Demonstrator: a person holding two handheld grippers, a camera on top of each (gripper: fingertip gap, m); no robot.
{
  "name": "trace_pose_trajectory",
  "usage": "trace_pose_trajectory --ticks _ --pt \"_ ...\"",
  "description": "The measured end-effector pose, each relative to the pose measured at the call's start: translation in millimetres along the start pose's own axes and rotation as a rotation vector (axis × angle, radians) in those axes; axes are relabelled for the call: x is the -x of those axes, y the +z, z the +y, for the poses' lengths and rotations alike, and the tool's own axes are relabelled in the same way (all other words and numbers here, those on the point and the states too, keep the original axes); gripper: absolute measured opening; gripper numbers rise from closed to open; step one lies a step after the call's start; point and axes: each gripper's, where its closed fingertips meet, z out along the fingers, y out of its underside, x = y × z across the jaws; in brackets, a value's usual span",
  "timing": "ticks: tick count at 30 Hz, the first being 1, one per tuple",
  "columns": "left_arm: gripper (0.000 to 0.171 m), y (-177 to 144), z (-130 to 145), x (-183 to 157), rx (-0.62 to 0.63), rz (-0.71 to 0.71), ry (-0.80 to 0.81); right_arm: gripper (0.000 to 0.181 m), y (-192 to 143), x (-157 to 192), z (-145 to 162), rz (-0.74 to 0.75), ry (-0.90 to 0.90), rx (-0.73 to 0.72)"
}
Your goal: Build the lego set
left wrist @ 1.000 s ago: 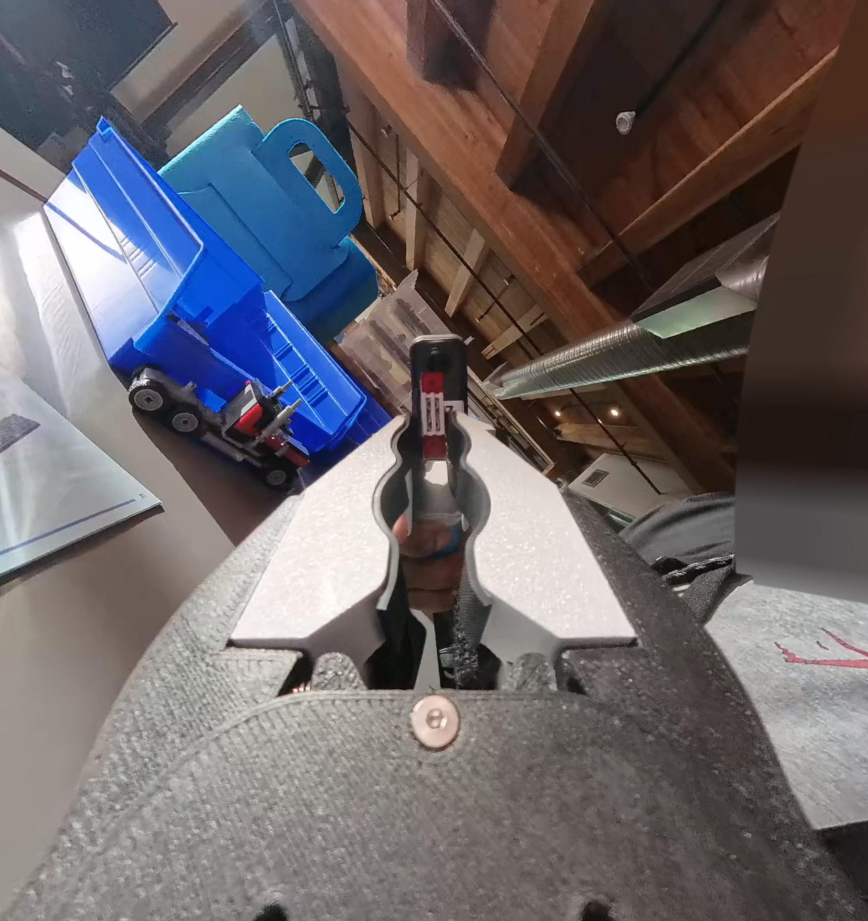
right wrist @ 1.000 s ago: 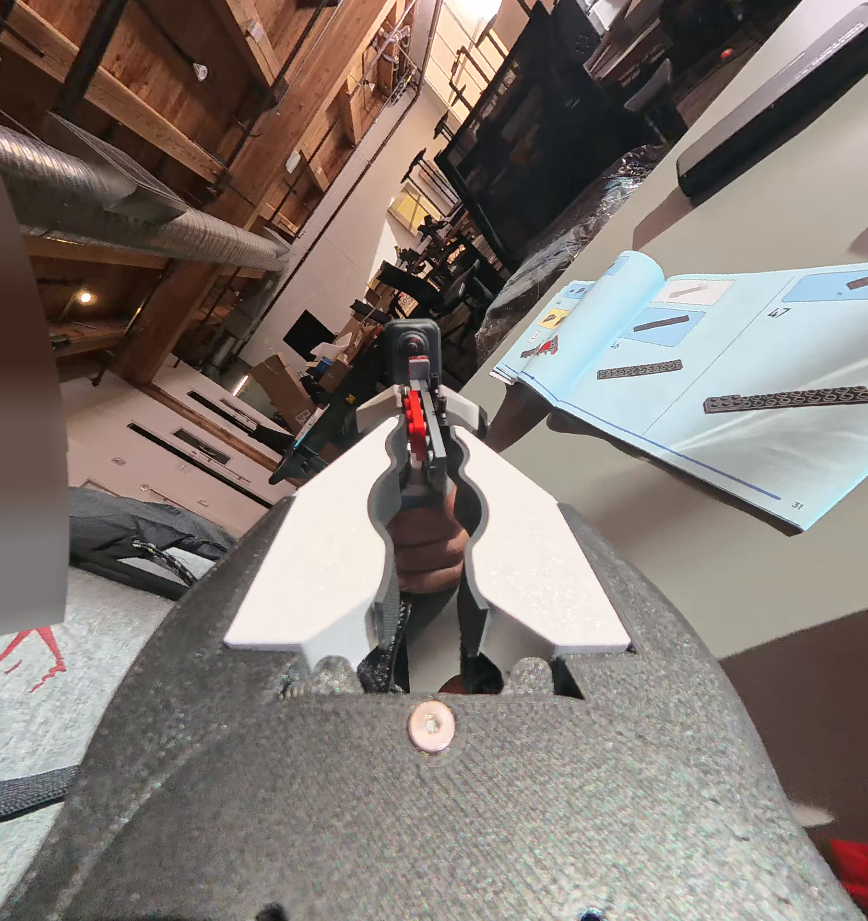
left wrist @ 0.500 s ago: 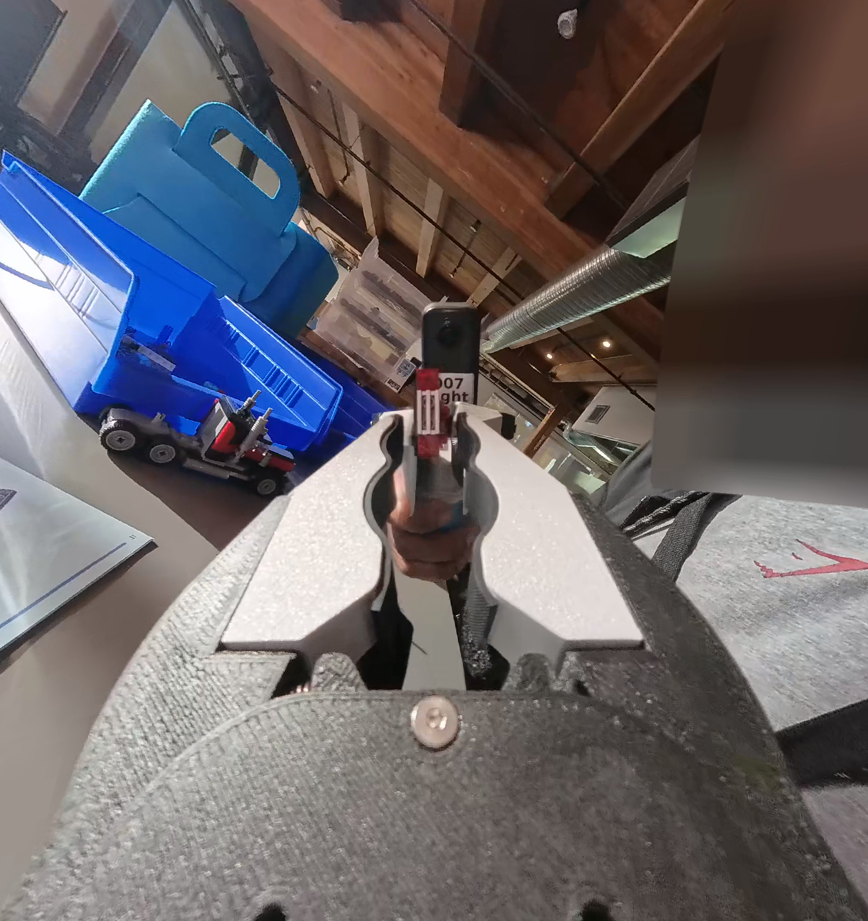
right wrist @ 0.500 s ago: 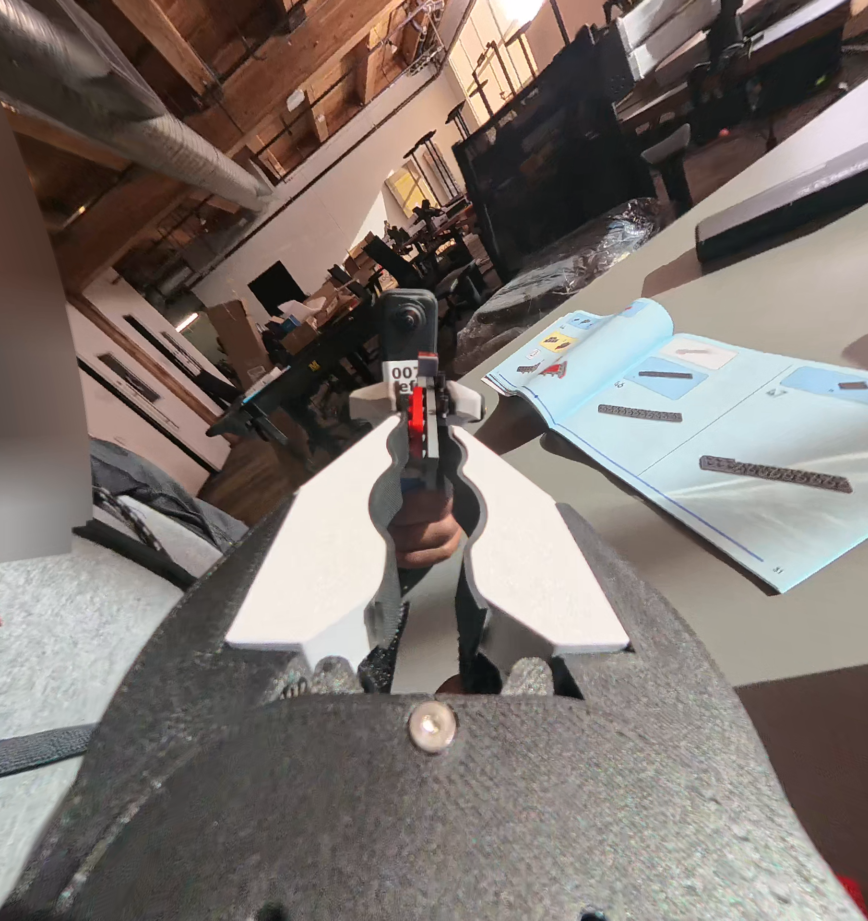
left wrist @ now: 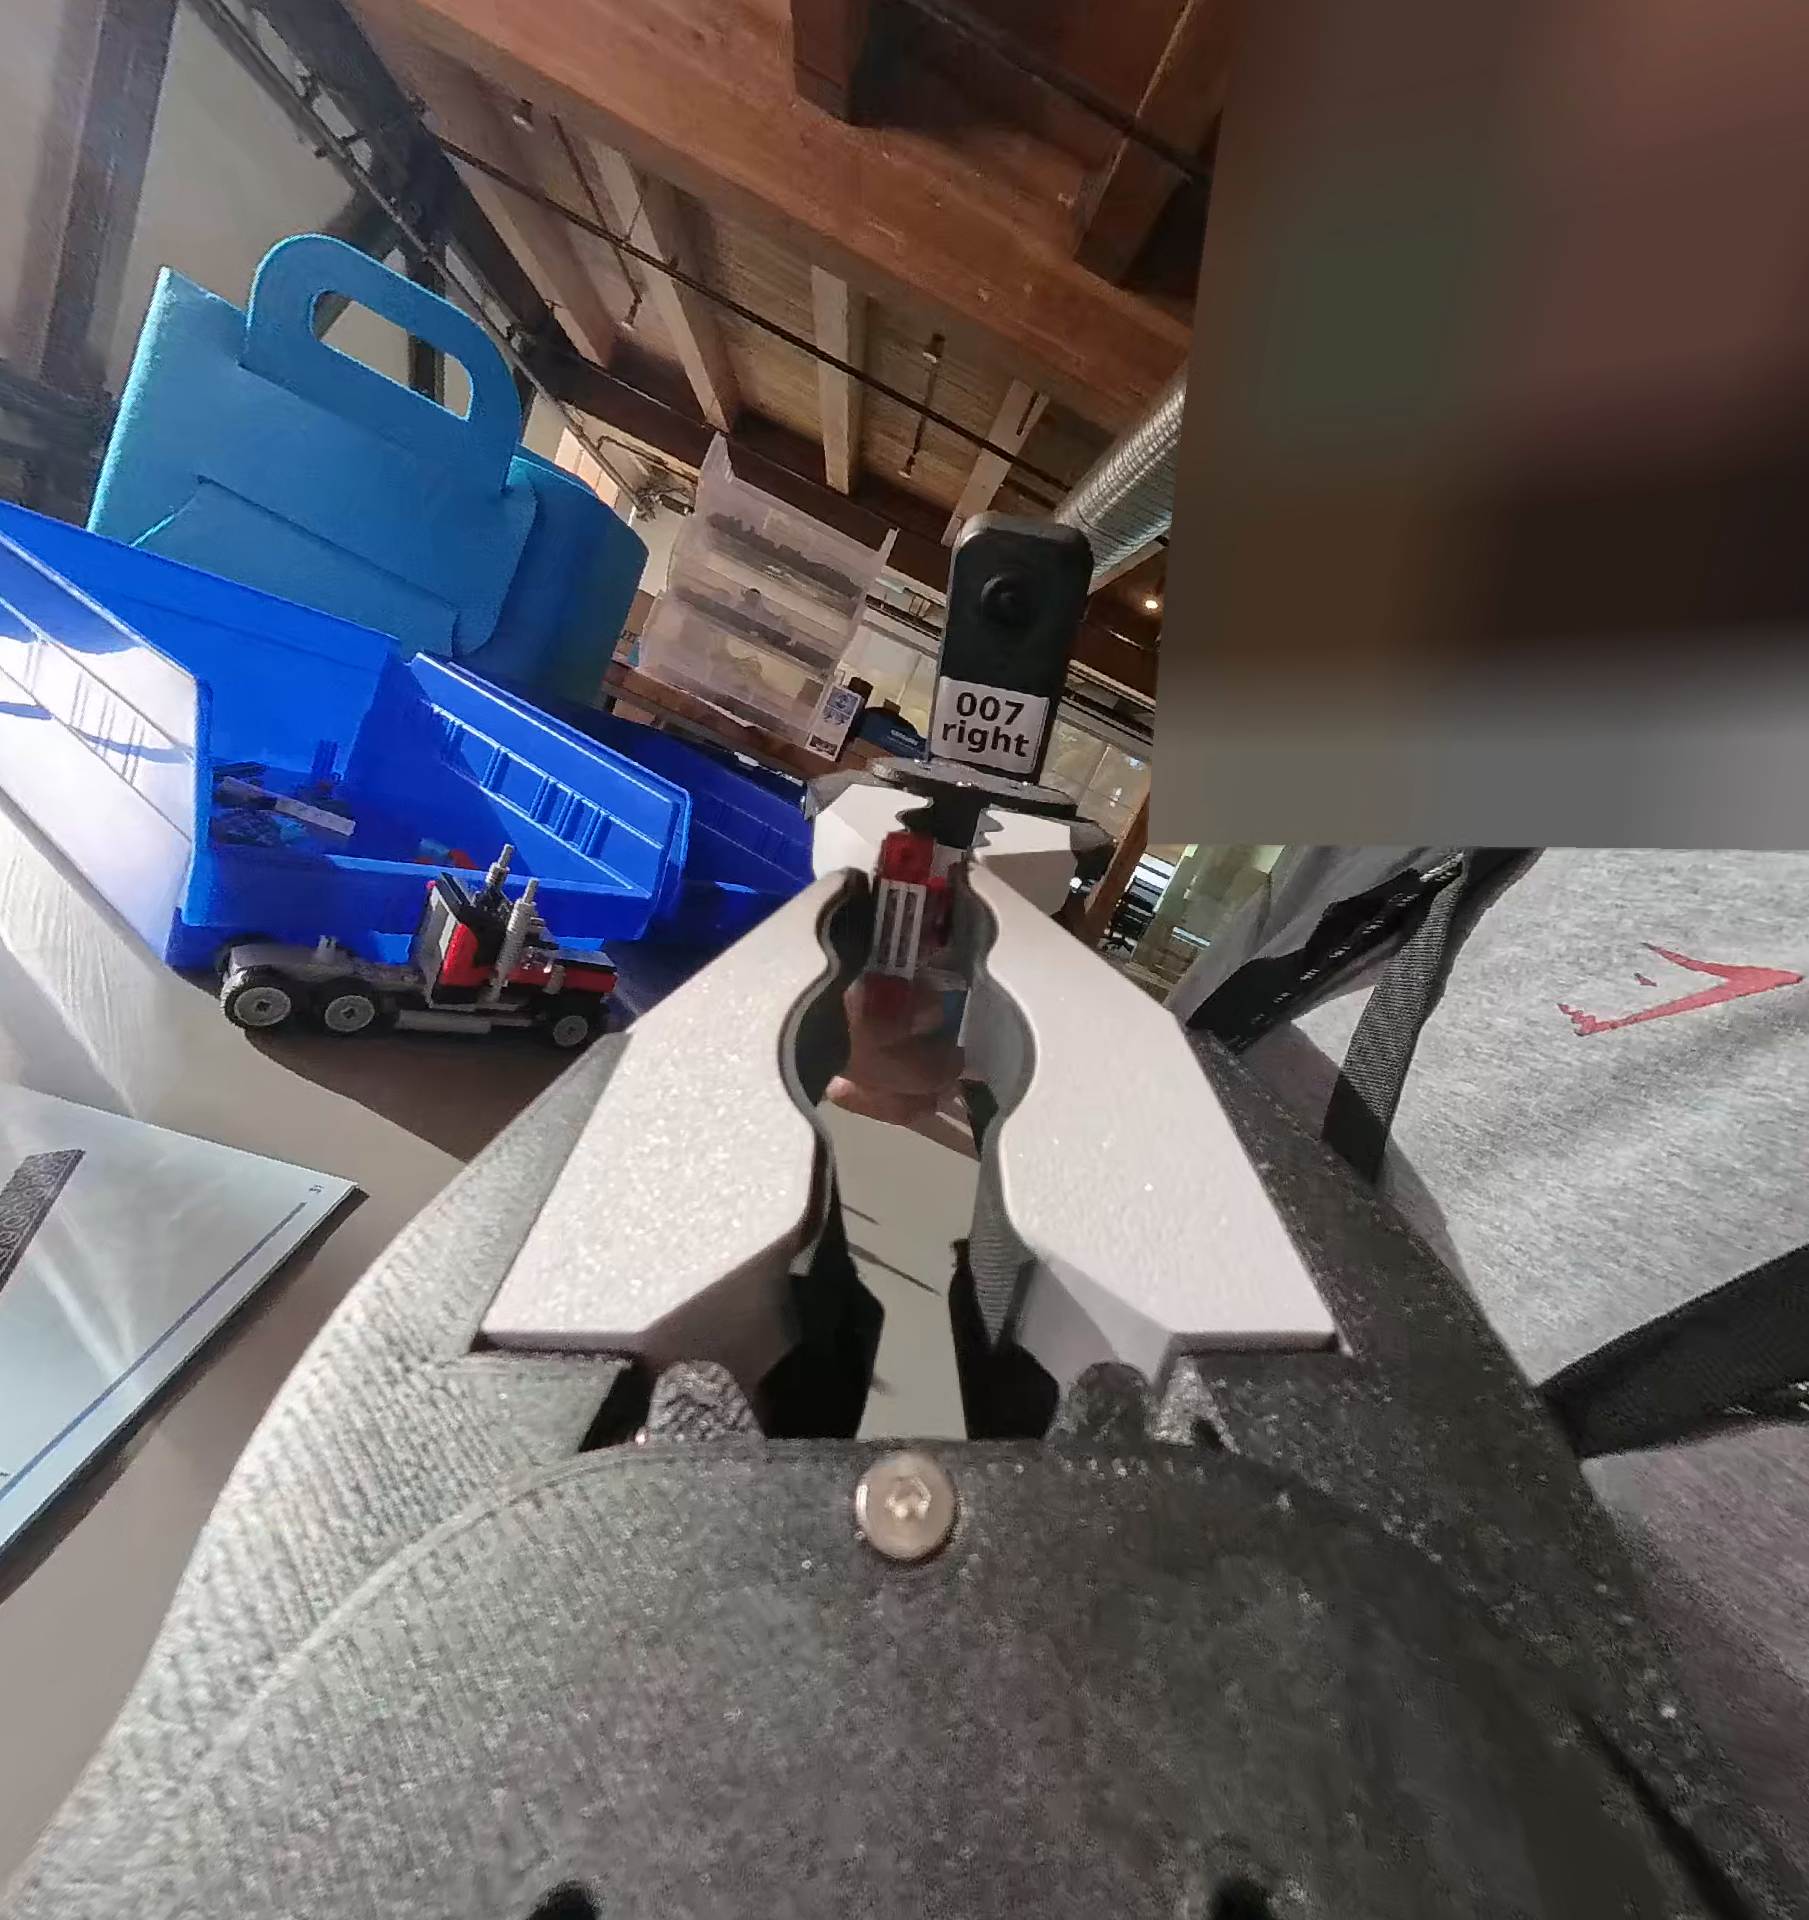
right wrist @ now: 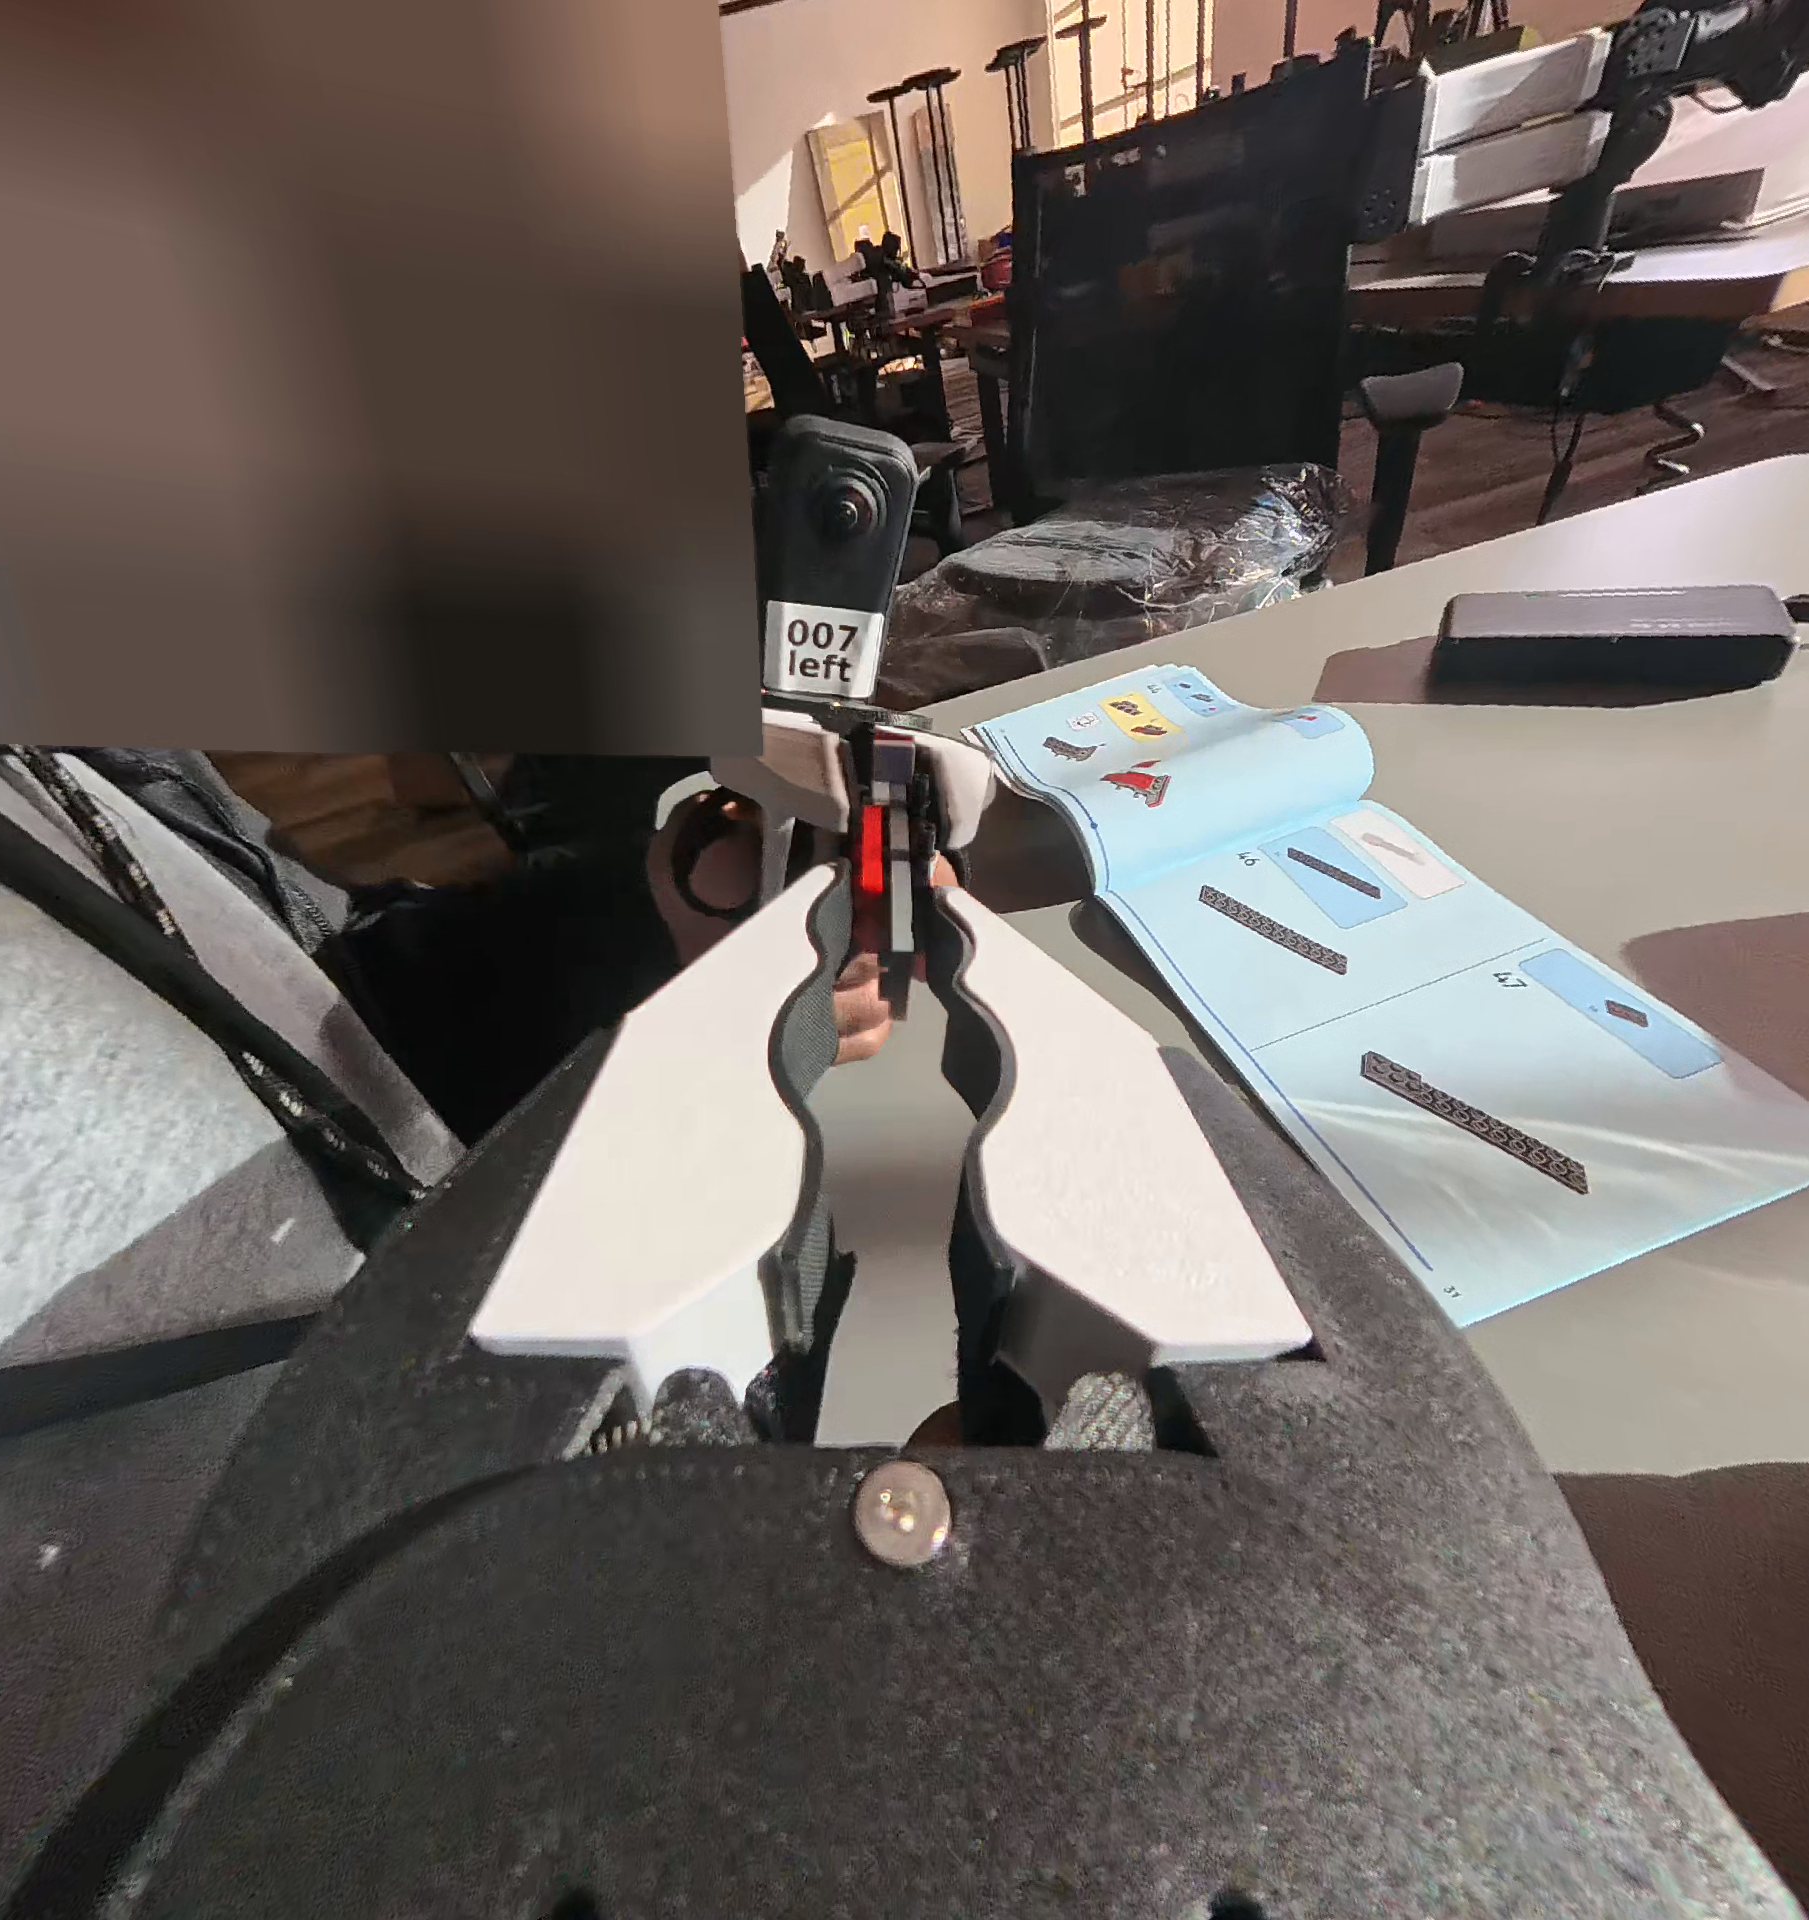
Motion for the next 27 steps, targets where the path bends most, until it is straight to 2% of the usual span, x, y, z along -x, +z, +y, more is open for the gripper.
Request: trace_pose_trajectory --ticks 8,15,18,27 --pt "0.013 -1 -2 -10 -0.022 0.053 0.044 0.015 0 9 -3 -0.052 0.005 -0.019" --pt "0.014 -1 -2 -9 -0.016 0.043 0.064 0.015 0 9 -4 -0.066 0.033 -0.03" --pt "0.013 -3 -4 -9 -0.024 0.038 0.073 0.023 -5 9 -10 -0.086 0.071 -0.074" --pt "0.014 -1 -1 -12 -0.011 0.048 0.099 0.015 -7 10 -10 -0.098 0.053 -0.079"
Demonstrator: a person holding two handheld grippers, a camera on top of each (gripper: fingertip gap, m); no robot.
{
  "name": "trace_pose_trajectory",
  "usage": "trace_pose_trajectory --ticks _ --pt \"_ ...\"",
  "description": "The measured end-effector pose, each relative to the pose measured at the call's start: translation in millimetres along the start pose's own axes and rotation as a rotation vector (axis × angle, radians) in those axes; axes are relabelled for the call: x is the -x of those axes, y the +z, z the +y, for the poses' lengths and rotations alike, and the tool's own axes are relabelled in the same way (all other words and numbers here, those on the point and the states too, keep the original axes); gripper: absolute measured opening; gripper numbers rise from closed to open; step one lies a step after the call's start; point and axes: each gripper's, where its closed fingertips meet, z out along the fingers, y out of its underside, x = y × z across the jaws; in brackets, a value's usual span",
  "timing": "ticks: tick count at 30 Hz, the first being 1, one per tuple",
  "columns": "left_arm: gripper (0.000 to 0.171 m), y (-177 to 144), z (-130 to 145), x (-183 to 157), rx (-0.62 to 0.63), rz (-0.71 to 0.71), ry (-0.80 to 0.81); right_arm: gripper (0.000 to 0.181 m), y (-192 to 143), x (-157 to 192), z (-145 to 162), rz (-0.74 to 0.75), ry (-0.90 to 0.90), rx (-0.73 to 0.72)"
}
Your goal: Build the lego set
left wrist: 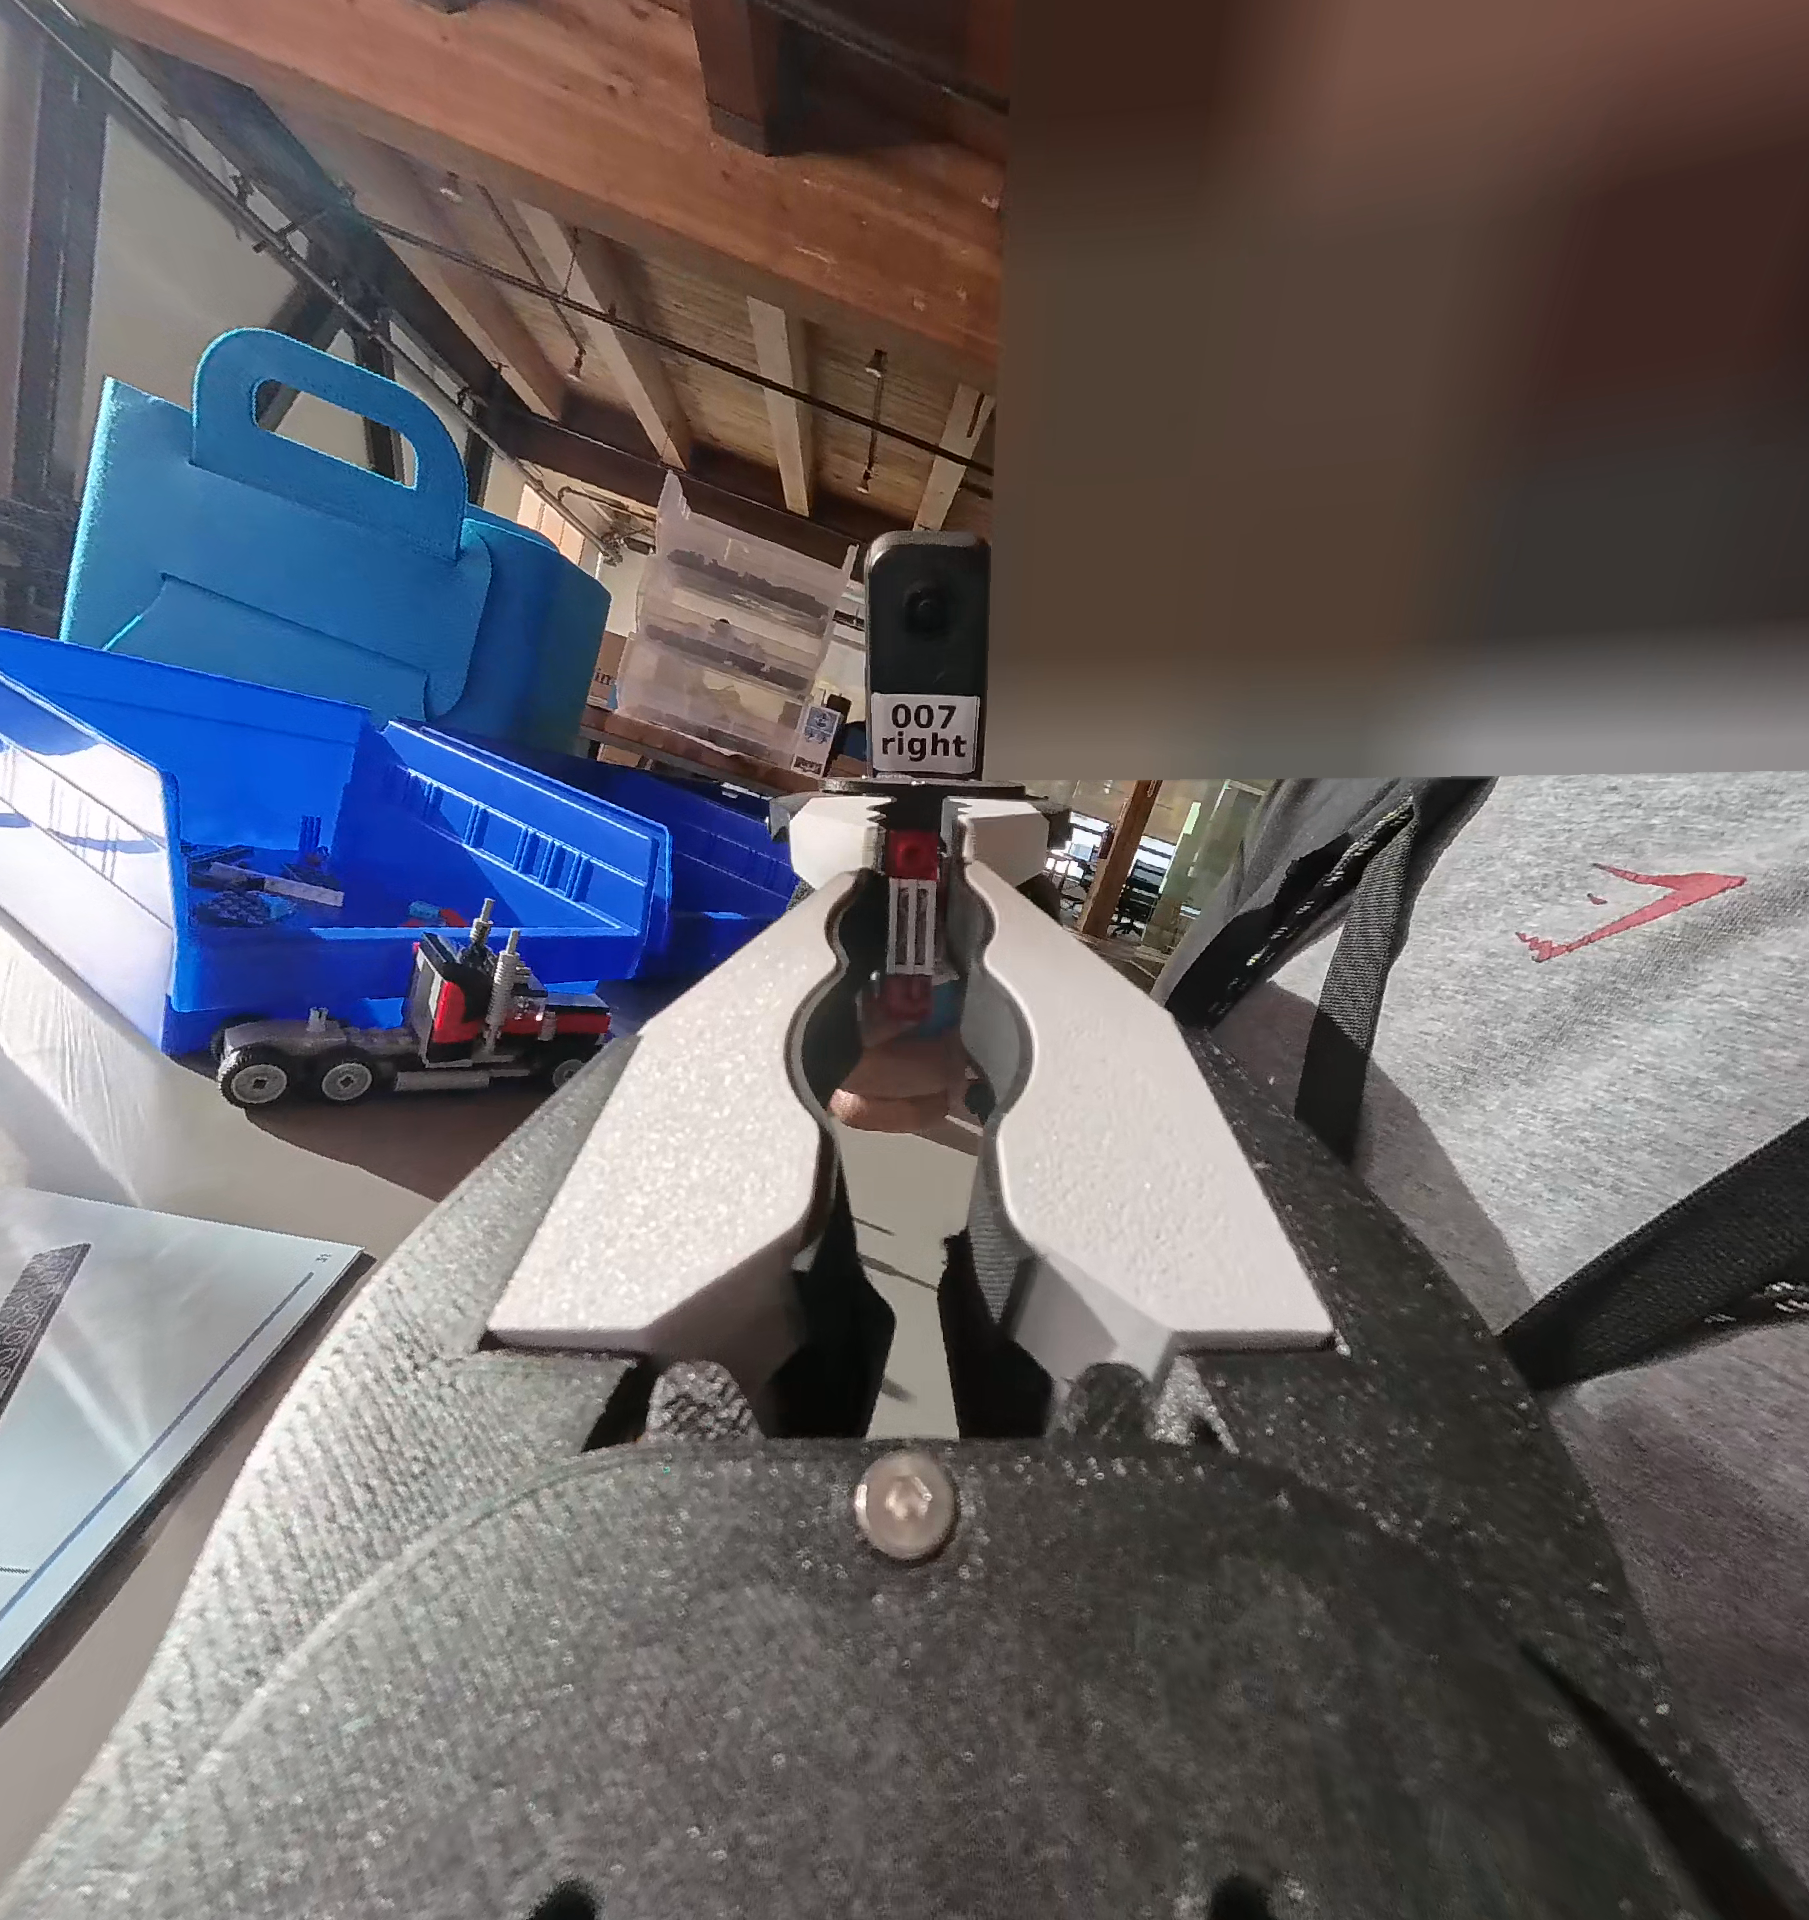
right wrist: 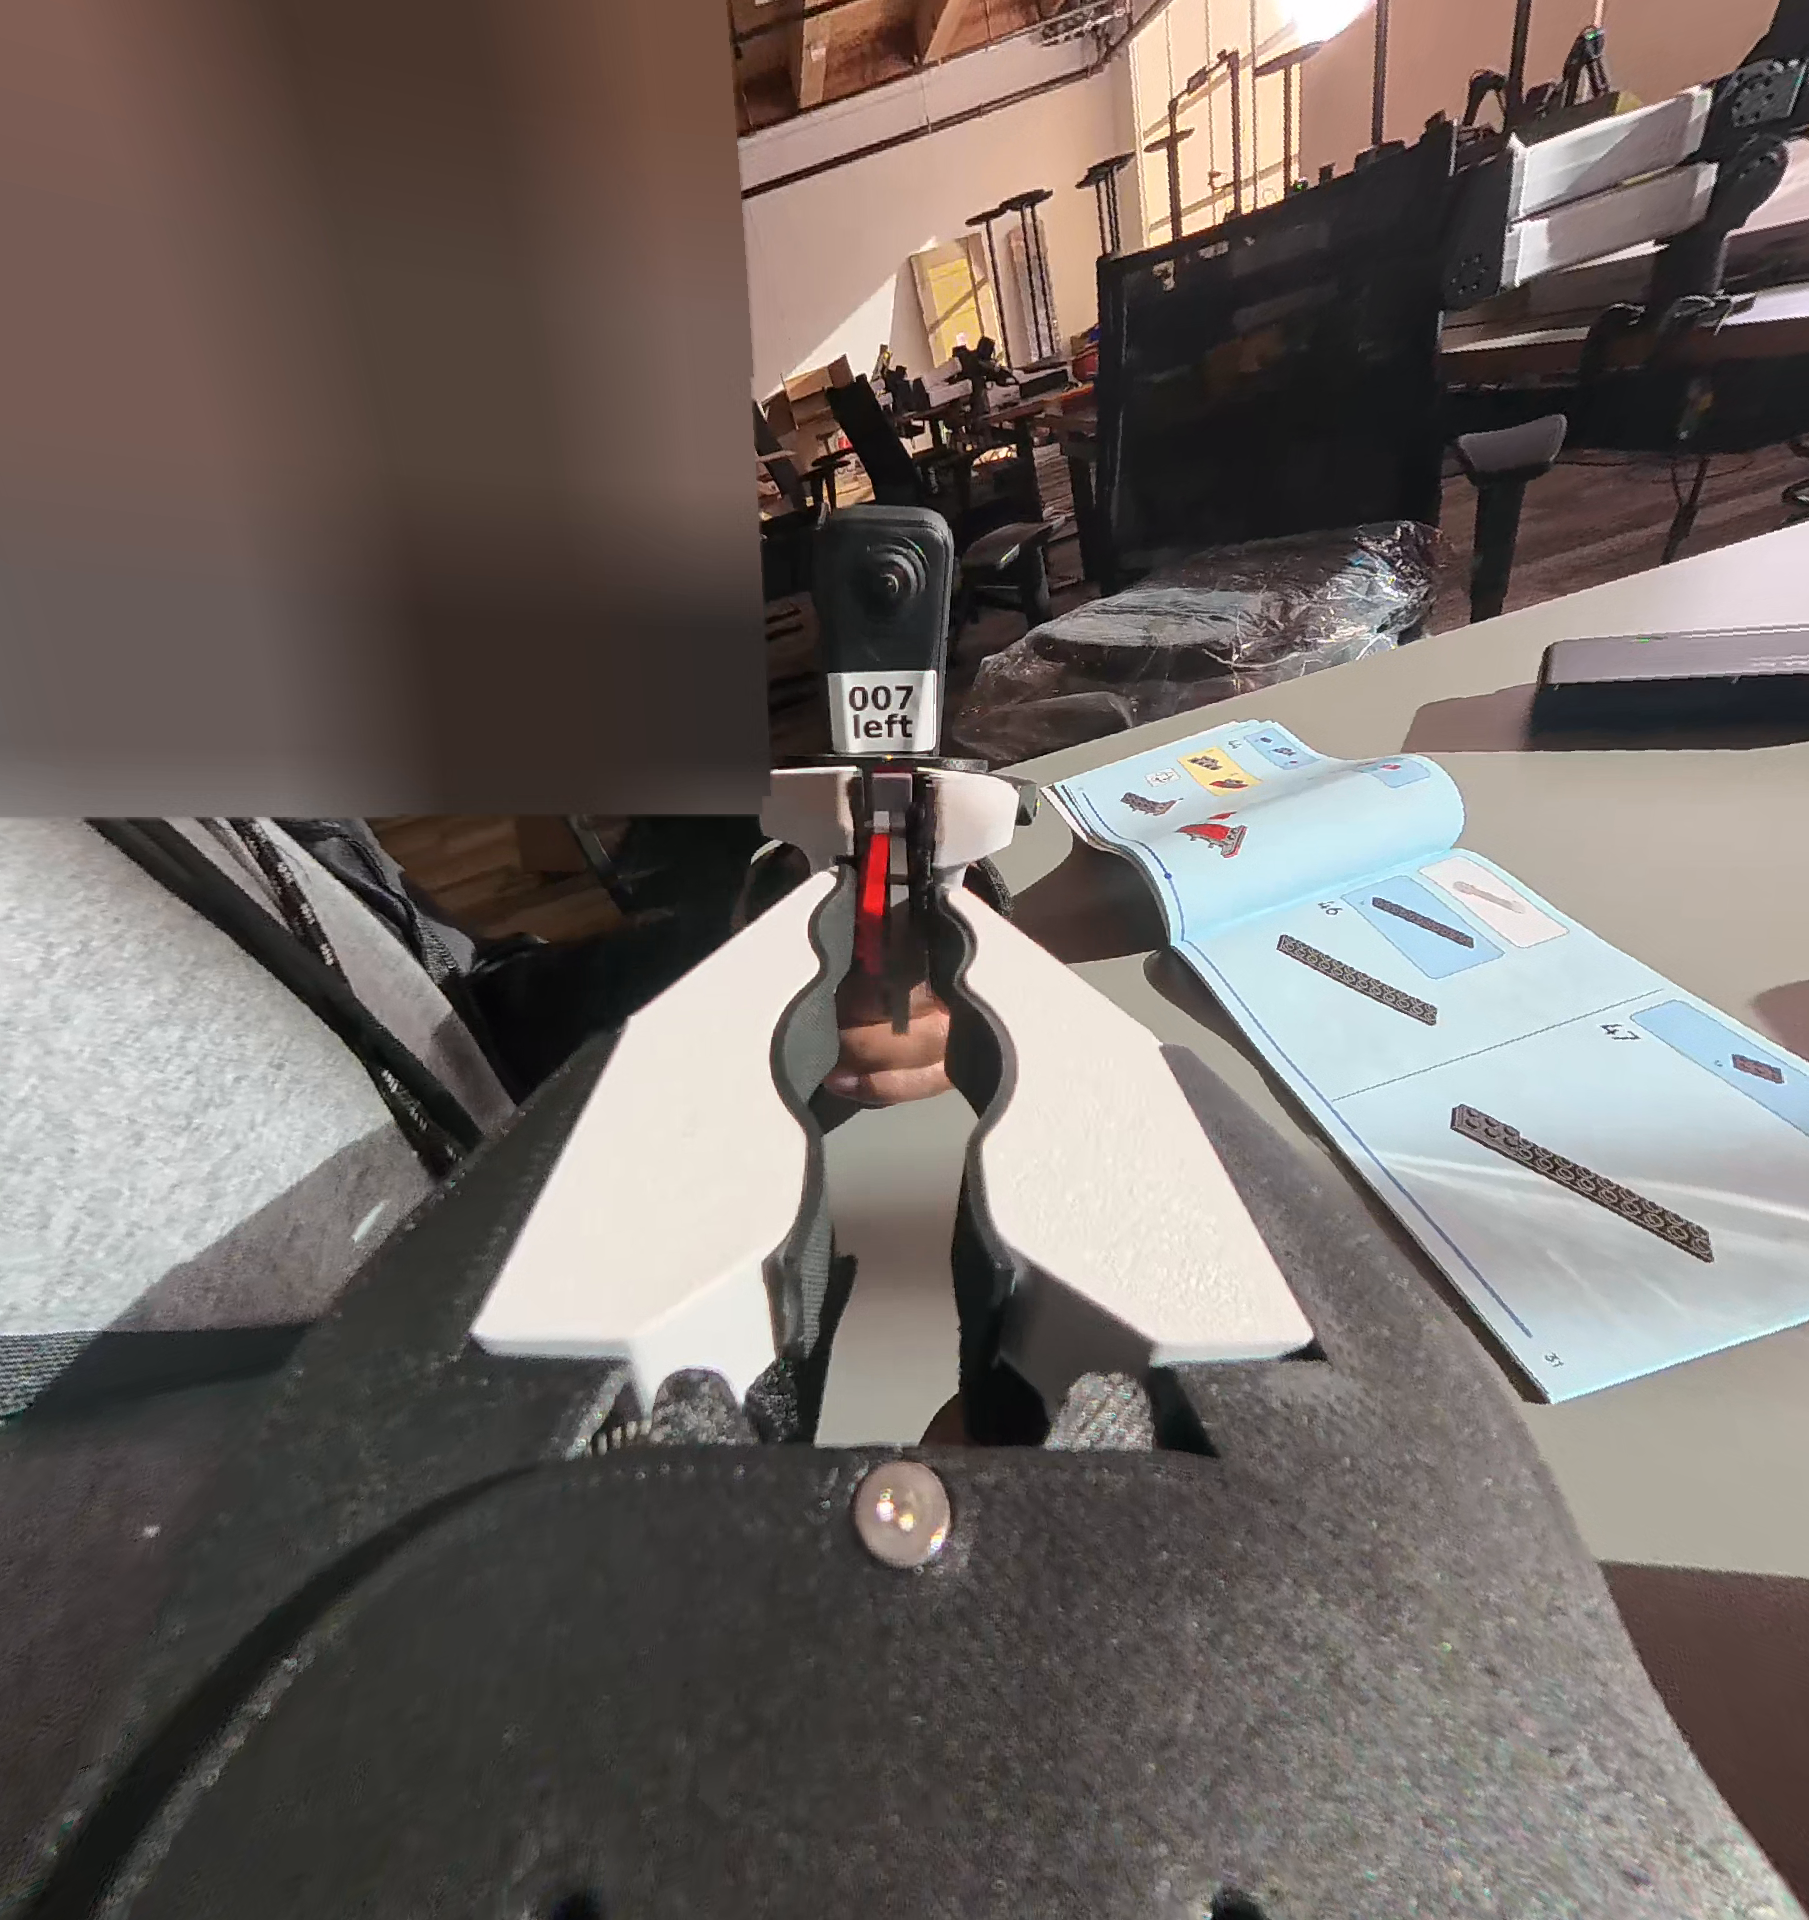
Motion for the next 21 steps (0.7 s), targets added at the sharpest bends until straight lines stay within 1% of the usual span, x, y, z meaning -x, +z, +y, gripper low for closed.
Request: trace_pose_trajectory --ticks 7,21 --pt "0.014 0.4 -1.4 -2.6 -0.012 0.014 -0.003 0.014 -0.1 1.9 -2.0 0.01 -0.044 -0.02" --pt "0.013 0.9 0.4 -5.7 -0.002 0.03 0.004 0.013 -0.6 5.0 -0.7 0.005 -0.091 -0.016"
